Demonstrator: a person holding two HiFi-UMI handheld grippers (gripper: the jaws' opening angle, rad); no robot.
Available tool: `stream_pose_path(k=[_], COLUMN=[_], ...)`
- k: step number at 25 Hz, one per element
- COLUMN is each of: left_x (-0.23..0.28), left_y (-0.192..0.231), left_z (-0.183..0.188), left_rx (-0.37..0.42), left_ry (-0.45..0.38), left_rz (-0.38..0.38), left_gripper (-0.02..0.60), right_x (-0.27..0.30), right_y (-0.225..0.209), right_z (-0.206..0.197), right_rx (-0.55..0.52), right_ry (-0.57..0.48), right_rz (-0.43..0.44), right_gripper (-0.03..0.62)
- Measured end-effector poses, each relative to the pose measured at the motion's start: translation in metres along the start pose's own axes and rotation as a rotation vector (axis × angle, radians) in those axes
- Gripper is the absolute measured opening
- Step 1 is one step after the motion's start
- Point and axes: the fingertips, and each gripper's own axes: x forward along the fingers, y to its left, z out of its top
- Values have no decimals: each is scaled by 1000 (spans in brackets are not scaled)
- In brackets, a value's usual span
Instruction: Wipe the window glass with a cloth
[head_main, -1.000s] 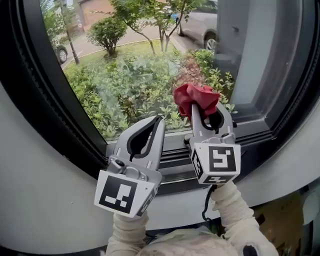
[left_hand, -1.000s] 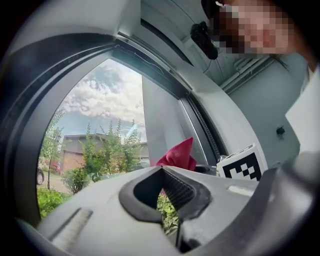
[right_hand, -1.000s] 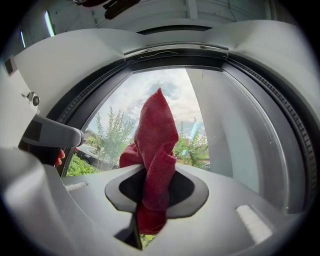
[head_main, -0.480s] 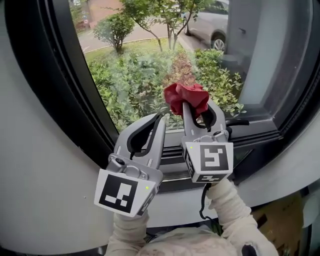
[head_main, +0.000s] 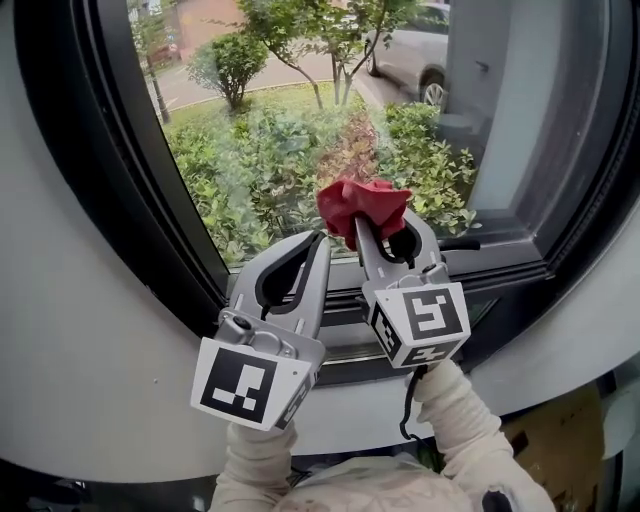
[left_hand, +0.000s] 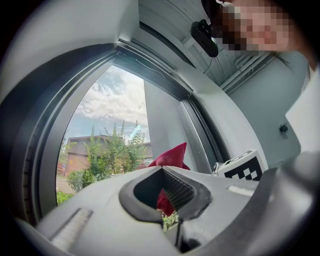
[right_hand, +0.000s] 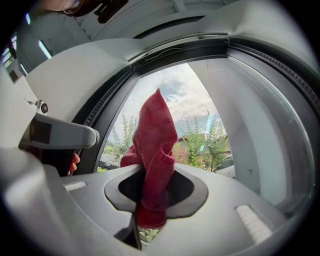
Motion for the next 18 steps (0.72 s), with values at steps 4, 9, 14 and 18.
stream_pose_path(k=[4, 9, 14, 18], left_x=[10, 24, 37, 46], left_y=[-16, -40, -59, -74], left_z=[5, 7, 8, 6], left_rx=[3, 13, 18, 19], left_ry=[-3, -7, -19, -10], left_rz=[1, -2, -24, -40], left_gripper=[0, 0, 0, 0], right_x=[-14, -50, -81, -89], right_y=[-8, -29, -54, -63], right_z=[27, 50, 44, 44], right_rx=[-45, -74, -28, -29], right_ry=[-49, -102, -94, -87], right_rz=[26, 50, 42, 46], right_gripper=[112, 112, 112, 112])
